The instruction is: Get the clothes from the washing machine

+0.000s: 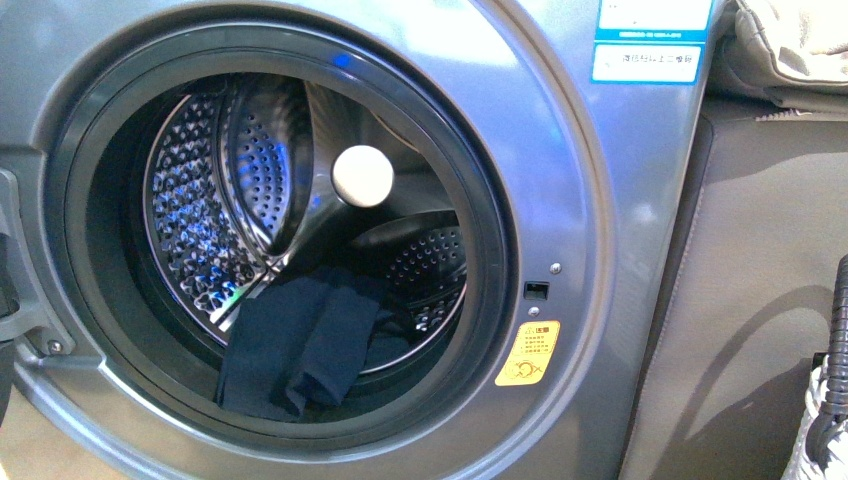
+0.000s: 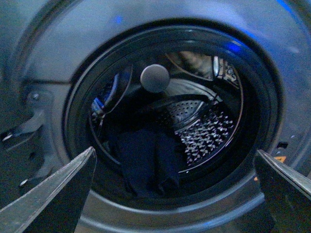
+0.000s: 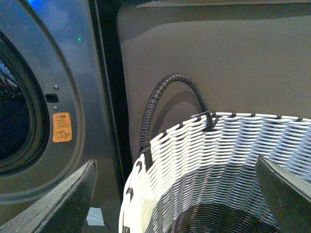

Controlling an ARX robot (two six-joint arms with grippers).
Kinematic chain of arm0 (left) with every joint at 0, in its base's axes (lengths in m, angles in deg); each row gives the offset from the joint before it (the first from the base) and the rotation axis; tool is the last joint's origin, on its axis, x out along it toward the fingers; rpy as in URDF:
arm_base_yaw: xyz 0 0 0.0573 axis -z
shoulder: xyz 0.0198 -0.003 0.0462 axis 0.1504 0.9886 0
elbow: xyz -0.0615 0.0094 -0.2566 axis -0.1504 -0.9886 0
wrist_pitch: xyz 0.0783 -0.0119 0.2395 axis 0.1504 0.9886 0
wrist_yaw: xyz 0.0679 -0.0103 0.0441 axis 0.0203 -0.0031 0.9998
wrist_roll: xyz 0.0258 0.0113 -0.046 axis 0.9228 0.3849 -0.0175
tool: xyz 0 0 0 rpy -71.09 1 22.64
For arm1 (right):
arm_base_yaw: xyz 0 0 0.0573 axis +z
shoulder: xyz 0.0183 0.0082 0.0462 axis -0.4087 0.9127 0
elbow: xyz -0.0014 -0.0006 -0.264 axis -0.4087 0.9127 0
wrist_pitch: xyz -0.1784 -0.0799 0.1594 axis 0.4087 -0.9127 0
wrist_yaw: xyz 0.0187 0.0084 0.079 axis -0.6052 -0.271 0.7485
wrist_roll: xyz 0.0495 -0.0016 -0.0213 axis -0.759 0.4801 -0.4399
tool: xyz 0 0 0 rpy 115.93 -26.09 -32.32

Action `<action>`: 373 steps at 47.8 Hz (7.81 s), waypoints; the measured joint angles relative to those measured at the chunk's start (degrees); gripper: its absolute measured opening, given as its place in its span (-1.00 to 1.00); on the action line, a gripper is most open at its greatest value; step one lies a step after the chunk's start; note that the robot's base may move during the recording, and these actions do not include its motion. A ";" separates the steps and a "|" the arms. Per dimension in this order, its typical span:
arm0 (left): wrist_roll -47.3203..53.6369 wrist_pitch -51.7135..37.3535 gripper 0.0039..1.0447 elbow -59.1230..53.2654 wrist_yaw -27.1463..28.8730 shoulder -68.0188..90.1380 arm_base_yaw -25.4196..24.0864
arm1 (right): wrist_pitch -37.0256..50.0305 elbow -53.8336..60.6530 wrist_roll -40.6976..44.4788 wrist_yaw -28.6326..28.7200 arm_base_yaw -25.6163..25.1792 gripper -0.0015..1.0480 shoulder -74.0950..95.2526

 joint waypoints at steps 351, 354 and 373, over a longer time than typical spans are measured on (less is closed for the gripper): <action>15.96 48.89 -0.90 123.38 -14.86 65.70 21.55 | 0.00 0.00 0.00 -0.02 0.00 0.85 0.00; 15.96 48.89 -0.90 123.38 -14.86 65.70 21.55 | 0.00 0.00 0.00 -0.02 0.00 0.85 0.00; 15.93 48.87 -0.90 123.25 -15.04 65.70 21.57 | 38.23 0.02 -17.73 34.10 -9.18 0.85 19.12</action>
